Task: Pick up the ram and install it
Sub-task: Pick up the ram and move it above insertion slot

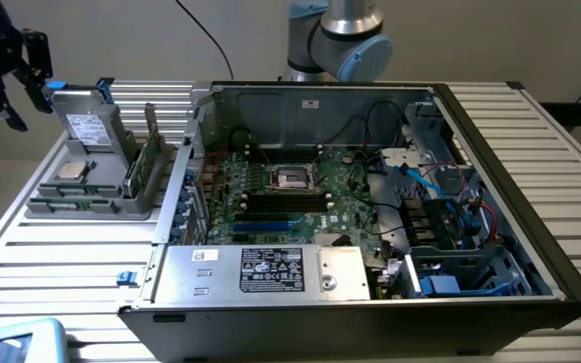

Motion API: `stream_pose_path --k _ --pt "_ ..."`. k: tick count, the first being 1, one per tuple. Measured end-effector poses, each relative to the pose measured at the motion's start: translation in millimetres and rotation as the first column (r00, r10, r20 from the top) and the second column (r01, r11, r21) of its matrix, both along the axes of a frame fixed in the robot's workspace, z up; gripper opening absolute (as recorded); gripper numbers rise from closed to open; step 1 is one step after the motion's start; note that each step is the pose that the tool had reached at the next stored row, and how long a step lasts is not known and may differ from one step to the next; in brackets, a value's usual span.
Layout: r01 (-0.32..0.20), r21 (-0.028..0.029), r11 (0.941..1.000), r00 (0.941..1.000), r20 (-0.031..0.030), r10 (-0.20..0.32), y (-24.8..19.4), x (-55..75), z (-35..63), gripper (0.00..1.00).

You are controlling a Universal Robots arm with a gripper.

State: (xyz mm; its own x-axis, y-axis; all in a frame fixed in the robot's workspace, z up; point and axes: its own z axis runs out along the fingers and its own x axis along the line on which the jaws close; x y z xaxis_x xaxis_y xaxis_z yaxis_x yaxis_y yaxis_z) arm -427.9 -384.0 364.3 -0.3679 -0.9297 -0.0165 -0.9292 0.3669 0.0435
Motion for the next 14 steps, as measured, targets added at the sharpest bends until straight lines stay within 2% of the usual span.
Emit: stream_pose_path --k 4,7,12,14 --pt "-0.064 -0.0009 0.9980 0.9979 0.0096 0.064 0.0 0.0 0.1 0.49" --pt "-0.111 -0.0018 0.9938 0.9937 0.0182 0.111 0.0 0.0 0.1 0.49" --pt "-0.188 -0.0043 0.9822 0.9816 0.0337 0.188 0.0 0.0 0.1 0.49" --pt "-0.219 -0.0053 0.9757 0.9750 0.0373 0.219 0.0 0.1 0.0 0.49"
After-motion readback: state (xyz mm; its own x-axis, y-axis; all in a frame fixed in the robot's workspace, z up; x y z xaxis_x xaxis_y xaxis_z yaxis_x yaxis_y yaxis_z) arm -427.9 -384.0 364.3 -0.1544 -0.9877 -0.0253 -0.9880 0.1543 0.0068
